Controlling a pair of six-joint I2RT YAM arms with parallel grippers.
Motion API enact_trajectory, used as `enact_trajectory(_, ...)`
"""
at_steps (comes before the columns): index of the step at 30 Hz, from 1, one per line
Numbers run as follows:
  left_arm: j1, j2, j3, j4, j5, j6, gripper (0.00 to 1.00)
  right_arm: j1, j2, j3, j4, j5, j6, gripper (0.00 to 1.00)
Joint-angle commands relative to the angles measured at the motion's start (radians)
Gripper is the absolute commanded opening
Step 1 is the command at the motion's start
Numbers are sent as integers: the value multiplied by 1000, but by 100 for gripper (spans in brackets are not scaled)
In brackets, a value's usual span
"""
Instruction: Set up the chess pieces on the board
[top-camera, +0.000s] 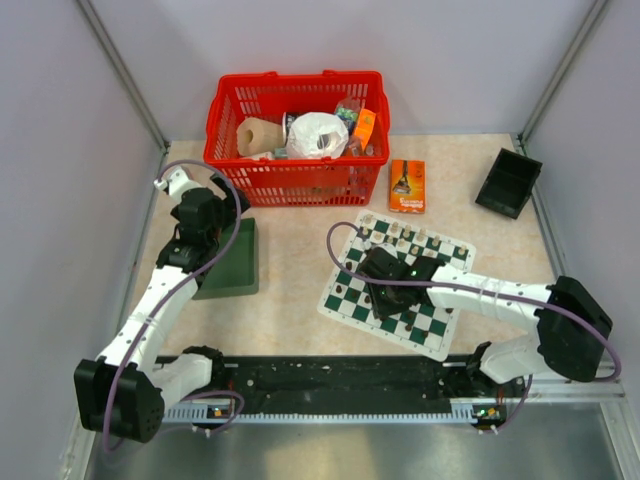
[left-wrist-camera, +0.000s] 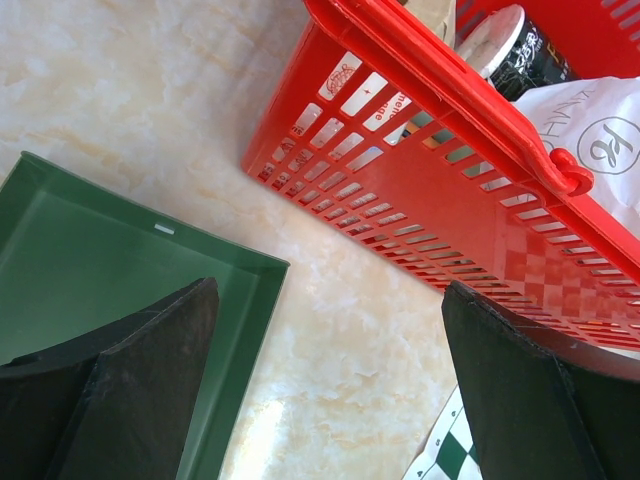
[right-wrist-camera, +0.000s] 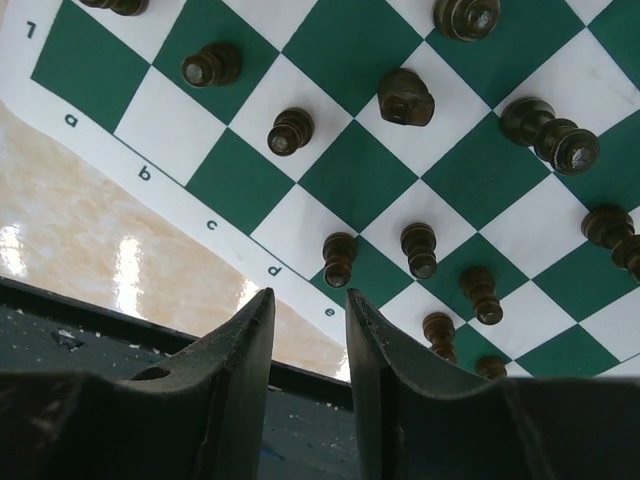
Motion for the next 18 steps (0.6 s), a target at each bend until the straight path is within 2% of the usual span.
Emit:
enact_trajectory(1, 6, 10, 2, 55, 5, 0, 99, 6, 24, 3, -1, 29, 11, 34)
enact_trajectory(14, 6, 12, 5, 54, 5, 2, 99, 5, 79, -14, 23, 35, 7, 31)
enact_trajectory(18, 6, 15, 0, 57, 10, 0, 99, 5, 90, -14, 31, 30, -1, 27)
